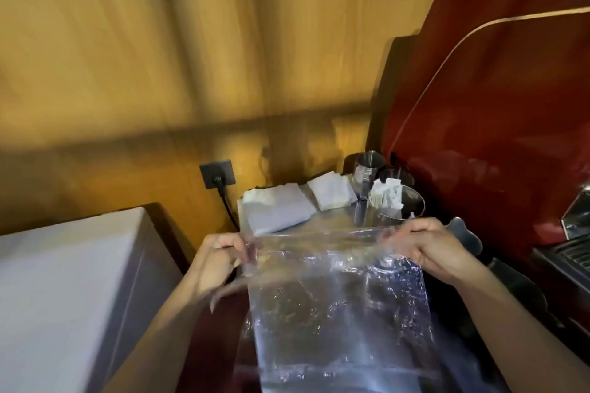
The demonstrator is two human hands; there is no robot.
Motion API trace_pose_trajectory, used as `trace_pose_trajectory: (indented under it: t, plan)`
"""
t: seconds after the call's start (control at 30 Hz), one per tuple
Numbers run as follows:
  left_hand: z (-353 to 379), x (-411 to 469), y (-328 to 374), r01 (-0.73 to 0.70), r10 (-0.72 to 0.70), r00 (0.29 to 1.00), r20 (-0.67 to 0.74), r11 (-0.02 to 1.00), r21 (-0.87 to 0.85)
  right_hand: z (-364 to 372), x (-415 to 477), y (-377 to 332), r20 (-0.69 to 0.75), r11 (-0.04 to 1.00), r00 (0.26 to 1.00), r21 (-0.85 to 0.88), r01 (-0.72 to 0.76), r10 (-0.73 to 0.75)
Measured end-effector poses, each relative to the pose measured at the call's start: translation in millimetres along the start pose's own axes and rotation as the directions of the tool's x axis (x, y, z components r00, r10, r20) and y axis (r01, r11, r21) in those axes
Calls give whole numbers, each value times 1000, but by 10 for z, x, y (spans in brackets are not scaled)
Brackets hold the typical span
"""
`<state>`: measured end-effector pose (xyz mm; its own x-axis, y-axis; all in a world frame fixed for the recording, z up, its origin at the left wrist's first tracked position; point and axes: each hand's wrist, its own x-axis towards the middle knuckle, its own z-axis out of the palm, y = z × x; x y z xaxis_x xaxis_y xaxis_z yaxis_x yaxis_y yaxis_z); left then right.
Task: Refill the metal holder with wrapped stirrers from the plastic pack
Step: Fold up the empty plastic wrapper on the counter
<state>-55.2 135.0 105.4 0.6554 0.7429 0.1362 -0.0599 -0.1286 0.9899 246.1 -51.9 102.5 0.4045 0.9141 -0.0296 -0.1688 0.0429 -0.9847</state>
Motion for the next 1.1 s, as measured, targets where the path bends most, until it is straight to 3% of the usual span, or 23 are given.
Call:
trace_pose_trajectory:
  t: [0.2, 0.4, 0.5, 0.7, 0.93, 1.1]
  plan:
    - [-71, -12, -78, 77, -76, 997, 21, 995, -70, 29, -21, -7, 27, 998, 999, -63, -30, 32]
    - [-34, -54, -31, 75, -76, 997, -16, 997, -25, 57, -39, 5, 39, 986, 999, -163, 25, -19]
    - [-15, -111, -26, 275, -270, 961, 53, 949, -155, 69, -37, 9, 50, 977, 998, -211, 44, -34]
    - [99, -169, 62, 354, -371, 905, 206, 928, 117, 17, -40, 53, 18, 947, 1000, -322, 11, -6]
    - [64, -201, 193, 122, -178, 957, 230, 964, 238, -18, -69, 44, -3, 856, 996, -511, 73, -87]
    - [163, -162, 301, -89, -56, 962, 265, 859, 504, 186, -71, -110, 25, 728, 984, -669, 147, -176]
